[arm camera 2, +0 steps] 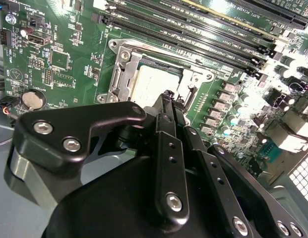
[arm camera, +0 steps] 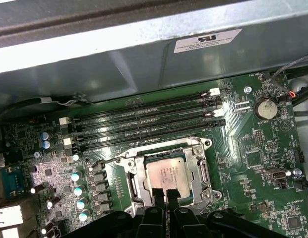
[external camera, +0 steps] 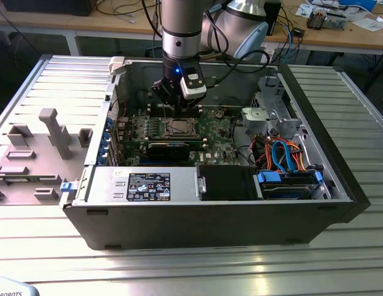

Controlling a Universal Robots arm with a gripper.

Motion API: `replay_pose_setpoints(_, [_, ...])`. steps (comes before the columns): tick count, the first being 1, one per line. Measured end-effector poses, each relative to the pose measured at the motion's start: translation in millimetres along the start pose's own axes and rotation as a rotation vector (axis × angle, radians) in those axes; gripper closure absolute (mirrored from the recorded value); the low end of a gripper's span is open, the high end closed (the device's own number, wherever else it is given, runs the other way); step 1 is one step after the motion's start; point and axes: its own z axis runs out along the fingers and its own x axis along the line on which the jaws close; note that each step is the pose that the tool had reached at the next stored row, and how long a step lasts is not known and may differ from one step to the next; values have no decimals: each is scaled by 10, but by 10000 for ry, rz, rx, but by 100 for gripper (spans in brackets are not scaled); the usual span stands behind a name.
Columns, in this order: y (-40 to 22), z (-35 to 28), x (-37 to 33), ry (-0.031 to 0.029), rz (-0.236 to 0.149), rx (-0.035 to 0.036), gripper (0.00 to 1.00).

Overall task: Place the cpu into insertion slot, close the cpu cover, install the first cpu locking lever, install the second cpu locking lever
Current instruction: 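Install the first cpu locking lever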

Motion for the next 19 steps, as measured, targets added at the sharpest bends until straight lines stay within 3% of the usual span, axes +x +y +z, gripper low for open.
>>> replay_pose_setpoints(19, [0, 0, 0, -1, -255, 0, 84])
